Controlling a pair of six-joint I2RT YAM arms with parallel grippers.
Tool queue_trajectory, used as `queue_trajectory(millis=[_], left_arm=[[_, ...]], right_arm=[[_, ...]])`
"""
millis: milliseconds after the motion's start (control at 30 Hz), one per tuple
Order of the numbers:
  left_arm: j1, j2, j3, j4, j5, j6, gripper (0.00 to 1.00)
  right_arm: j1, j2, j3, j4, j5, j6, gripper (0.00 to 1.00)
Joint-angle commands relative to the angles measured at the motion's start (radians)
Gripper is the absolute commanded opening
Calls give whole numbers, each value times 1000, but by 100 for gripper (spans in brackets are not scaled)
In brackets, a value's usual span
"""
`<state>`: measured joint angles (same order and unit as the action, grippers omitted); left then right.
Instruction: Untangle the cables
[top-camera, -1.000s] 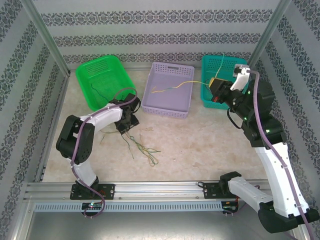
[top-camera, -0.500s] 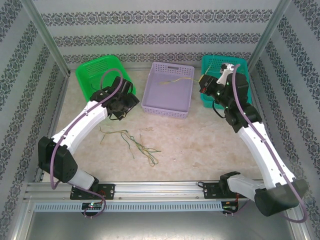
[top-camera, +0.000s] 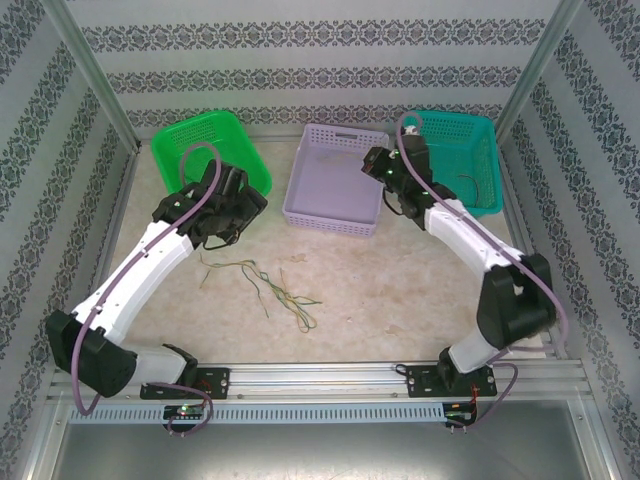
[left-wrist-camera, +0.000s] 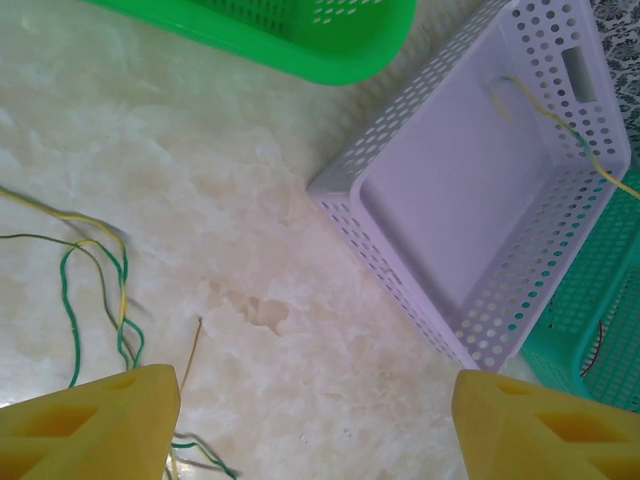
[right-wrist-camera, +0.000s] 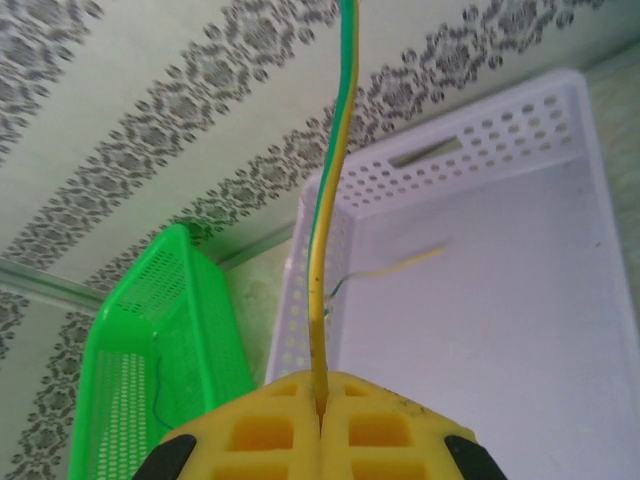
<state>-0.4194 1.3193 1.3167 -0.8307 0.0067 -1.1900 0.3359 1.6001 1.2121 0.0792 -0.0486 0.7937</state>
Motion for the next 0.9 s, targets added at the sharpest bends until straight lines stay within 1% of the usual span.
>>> queue_trajectory(millis=[0, 167, 300, 500, 567, 633, 667, 700, 767, 833, 867], left_arm=[[-8, -34, -23, -46, -7, -13, 72], [-9, -52, -40, -51, -7, -17, 72], [-9, -59, -46, -50, -7, -18, 72], [-9, -60, -51, -49, -1, -17, 71], [-8, -62, -54, -51, 2, -16, 71], [-9, -63, -57, -51, 7, -16, 71], [-9, -64, -58, -53, 8, -16, 71], [-9, -67, -61, -56, 10, -16, 71], [-9, -75, -67, -61, 9, -16, 71], [-9, -86, -78, -63, 8, -19, 71], [-9, -89, -81, -65, 9, -20, 71]], right_arm=[[40, 63, 11, 48, 37, 60, 0], [92, 83, -38, 49, 80, 79, 0], [108, 93, -39, 36, 77, 66, 0], [75, 149, -10, 23, 71, 56, 0], [59, 188, 23, 14, 35, 67, 0], [44, 241, 80, -39, -22, 80, 2], [39, 261, 105, -71, -51, 83, 8], [34, 276, 132, -112, -80, 85, 19], [33, 268, 165, -202, -94, 72, 35], [38, 213, 157, -273, -58, 47, 47], [37, 181, 150, -305, -36, 40, 50]])
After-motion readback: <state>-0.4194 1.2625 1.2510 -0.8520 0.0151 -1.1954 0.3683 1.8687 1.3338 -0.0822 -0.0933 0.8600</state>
